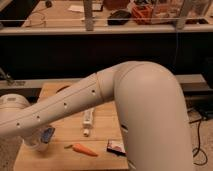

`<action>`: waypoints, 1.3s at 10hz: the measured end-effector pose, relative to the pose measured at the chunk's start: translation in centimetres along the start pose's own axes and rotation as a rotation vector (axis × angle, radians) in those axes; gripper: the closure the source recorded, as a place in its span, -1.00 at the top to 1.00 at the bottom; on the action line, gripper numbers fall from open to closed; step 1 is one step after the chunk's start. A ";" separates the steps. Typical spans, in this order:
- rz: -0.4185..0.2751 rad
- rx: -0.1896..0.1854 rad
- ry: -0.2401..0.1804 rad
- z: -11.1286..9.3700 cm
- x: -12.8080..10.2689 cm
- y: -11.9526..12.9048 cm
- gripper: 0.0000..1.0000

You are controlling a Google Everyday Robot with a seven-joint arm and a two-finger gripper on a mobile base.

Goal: Place the white sponge in the ceramic cup

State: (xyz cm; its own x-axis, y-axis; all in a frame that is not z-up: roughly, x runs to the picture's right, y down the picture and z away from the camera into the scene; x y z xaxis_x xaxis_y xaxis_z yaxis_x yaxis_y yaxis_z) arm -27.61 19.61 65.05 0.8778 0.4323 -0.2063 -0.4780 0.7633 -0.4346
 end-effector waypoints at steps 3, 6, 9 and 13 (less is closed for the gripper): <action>-0.017 -0.058 -0.052 -0.5 0.1 0.3 -1.00; -0.066 -0.167 -0.140 -0.7 -0.6 -0.4 -1.00; -0.145 -0.271 -0.126 -0.5 -2.1 -0.6 -1.00; -0.251 -0.380 -0.085 -0.2 -3.8 -1.9 -1.00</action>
State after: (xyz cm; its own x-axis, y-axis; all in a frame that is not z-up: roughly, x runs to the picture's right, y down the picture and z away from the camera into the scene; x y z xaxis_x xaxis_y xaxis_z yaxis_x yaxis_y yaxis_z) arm -30.03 16.40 66.50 0.9518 0.3066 0.0122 -0.1919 0.6260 -0.7559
